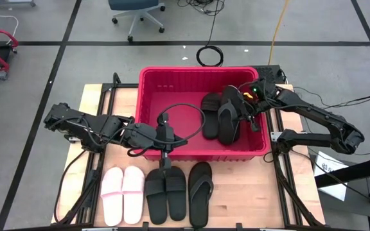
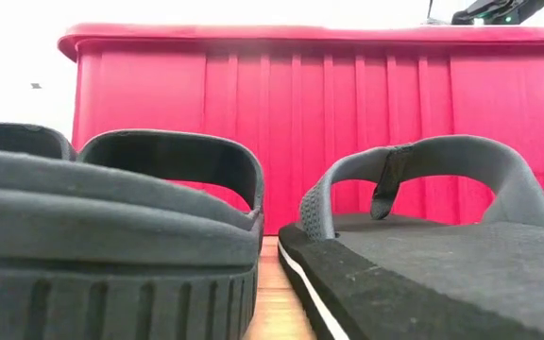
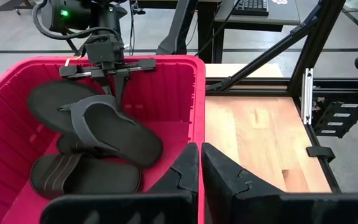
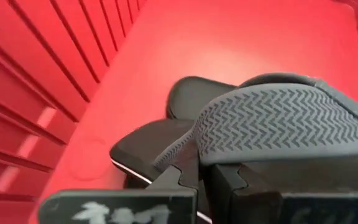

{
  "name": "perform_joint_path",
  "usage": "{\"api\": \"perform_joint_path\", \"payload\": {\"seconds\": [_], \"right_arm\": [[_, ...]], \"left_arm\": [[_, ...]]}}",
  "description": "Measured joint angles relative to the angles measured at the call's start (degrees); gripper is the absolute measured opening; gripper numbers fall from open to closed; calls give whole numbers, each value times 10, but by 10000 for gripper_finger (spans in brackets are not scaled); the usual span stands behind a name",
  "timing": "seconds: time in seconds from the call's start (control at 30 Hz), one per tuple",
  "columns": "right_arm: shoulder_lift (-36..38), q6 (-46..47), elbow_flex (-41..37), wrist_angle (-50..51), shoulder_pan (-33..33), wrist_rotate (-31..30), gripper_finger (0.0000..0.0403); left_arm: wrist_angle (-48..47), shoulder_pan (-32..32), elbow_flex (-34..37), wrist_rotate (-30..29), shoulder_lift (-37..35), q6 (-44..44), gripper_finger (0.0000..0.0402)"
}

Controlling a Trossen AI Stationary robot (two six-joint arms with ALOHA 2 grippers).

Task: Pick and place slides into bin
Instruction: Put the black slipper into the red bin

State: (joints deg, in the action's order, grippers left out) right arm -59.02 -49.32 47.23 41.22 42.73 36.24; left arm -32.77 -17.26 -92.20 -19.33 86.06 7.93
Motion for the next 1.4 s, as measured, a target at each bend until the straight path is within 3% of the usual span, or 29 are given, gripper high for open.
{"api": "perform_joint_path", "payload": {"seconds": [0.3, 0.9, 1.23, 1.4], "right_arm": [[0, 38, -1, -89, -24, 13, 0], [0, -13, 0, -7, -25, 11, 0], [11, -10, 0, -22, -25, 12, 0], [18, -9, 0, -32, -25, 13, 0]], "left_arm": [[0, 0, 0, 0, 0, 0, 2], [0, 0, 0, -1, 0, 3, 3], [8, 39, 0, -17, 6, 59, 53], [30, 81, 0, 27, 6, 62, 105]]}}
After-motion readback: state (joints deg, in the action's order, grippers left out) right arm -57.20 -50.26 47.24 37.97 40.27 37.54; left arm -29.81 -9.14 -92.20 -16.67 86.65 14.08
